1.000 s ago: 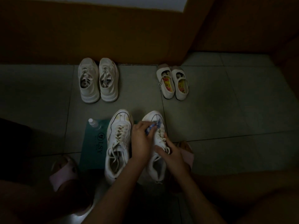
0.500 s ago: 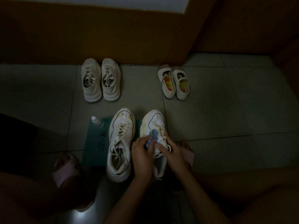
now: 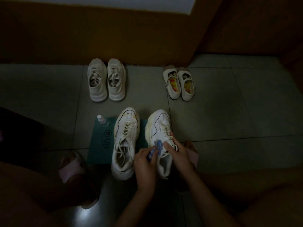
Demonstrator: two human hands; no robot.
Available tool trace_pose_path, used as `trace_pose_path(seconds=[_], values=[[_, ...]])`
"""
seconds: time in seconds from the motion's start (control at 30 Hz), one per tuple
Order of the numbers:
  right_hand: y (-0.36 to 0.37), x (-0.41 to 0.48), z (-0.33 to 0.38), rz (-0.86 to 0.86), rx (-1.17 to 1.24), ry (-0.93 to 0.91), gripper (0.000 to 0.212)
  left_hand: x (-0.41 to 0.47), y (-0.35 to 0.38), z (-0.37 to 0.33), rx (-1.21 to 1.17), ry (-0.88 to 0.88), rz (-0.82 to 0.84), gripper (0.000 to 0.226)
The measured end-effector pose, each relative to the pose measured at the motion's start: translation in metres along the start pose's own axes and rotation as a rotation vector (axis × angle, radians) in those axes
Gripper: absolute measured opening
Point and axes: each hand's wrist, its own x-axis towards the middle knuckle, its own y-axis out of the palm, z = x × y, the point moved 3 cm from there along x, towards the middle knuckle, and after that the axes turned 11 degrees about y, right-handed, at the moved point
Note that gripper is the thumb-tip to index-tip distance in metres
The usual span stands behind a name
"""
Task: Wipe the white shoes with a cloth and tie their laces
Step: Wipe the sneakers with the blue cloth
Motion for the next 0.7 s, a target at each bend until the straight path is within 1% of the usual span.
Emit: trace_pose_path(seconds=[0.23, 0.37, 0.5, 0.63, 0.7], values=[[-0.002, -0.001, 0.001, 0.056, 0.027, -0.001, 0.049, -0.009, -0.006, 0.000, -0.090, -0.077, -0.004, 0.009], [-0.002, -0.001, 0.000, 0.048, 0.025, 0.015, 0.050, -0.019, -0.010, 0.005, -0.097, -0.088, 0.020, 0.011], [-0.002, -0.002, 0.002, 0.027, 0.024, 0.012, 0.051, -0.030, -0.012, 0.007, -0.134, -0.140, 0.039, 0.018], [-0.002, -0.003, 0.001, 0.013, 0.018, 0.035, 0.052, -0.039, -0.015, 0.010, -0.123, -0.148, 0.035, 0.016], [-0.004, -0.003, 0.001, 0.009, 0.023, 0.044, 0.052, -0.044, -0.018, 0.011, -0.071, -0.140, 0.048, 0.015]])
